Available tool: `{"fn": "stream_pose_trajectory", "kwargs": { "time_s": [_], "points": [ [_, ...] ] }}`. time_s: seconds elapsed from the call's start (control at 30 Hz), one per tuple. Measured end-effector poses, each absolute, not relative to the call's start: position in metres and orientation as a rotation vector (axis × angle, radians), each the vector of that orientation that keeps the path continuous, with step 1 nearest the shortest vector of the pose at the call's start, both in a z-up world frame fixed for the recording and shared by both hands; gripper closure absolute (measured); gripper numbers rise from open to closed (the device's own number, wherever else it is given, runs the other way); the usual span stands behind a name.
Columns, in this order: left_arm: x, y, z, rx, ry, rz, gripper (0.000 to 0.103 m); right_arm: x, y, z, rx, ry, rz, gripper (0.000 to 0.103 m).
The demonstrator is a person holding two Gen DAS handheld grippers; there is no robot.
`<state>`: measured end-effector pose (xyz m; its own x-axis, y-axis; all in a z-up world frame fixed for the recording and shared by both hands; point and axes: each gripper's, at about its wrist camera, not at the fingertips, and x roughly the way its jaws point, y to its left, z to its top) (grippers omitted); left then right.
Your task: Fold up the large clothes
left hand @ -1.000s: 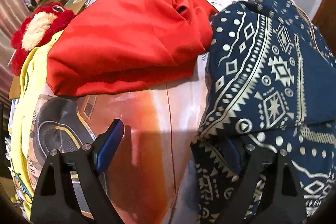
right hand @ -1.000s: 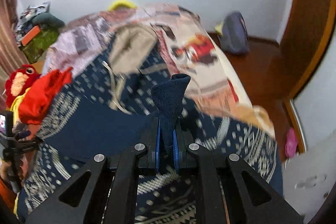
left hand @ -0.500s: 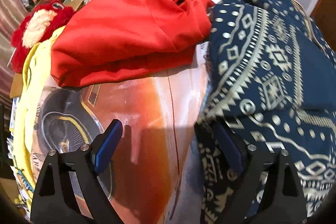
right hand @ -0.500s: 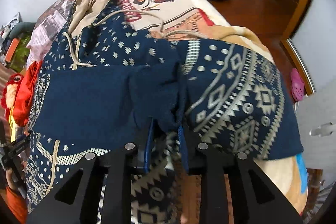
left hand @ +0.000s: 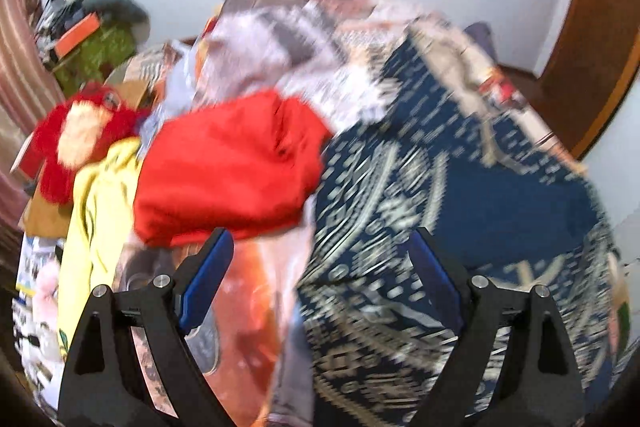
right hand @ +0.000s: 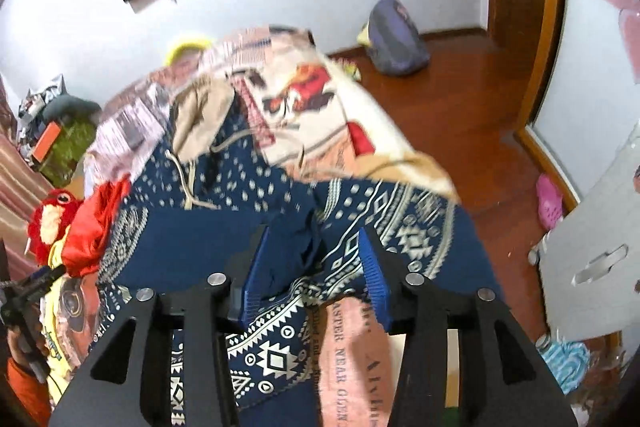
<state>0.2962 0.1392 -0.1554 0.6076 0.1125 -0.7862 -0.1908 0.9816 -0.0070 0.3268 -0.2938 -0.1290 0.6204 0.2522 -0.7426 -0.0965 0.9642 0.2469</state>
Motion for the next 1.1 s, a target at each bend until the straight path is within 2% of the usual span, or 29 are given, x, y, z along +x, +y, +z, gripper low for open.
{"fn": "stream_pose_trajectory", "kwargs": {
  "time_s": [0.1,0.17,0.3,0.6,0.77,0.9,1.1],
  "points": [
    [0.301,0.119,-0.132,-0.091,0.846,0.119,0.014,0.319,-0.309,-0.124,0.198,0.846,0.175,0.056],
    [0.305,0.107,-0.121,-0.096,0.821,0.080,0.014,0.315,-0.318,-0.126,0.209,0.836,0.150,0.050],
    [0.319,0.084,-0.114,-0.110,0.803,0.014,0.014,0.314,-0.336,-0.143,0.217,0.867,0.082,0.049],
    [0.353,0.036,-0.154,-0.061,0.886,-0.053,0.014,0.322,-0.384,-0.238,0.453,1.081,0.002,0.049],
    [0.364,0.021,-0.178,-0.007,0.929,-0.043,0.014,0.326,-0.410,-0.279,0.659,1.125,-0.039,0.049],
    [0.368,0.020,-0.188,0.000,0.943,-0.039,0.014,0.332,-0.420,-0.294,0.792,1.104,-0.040,0.047],
    [0.372,0.027,-0.197,-0.019,0.959,-0.023,0.014,0.347,-0.418,-0.298,0.792,1.057,-0.095,0.050]
  ]
}}
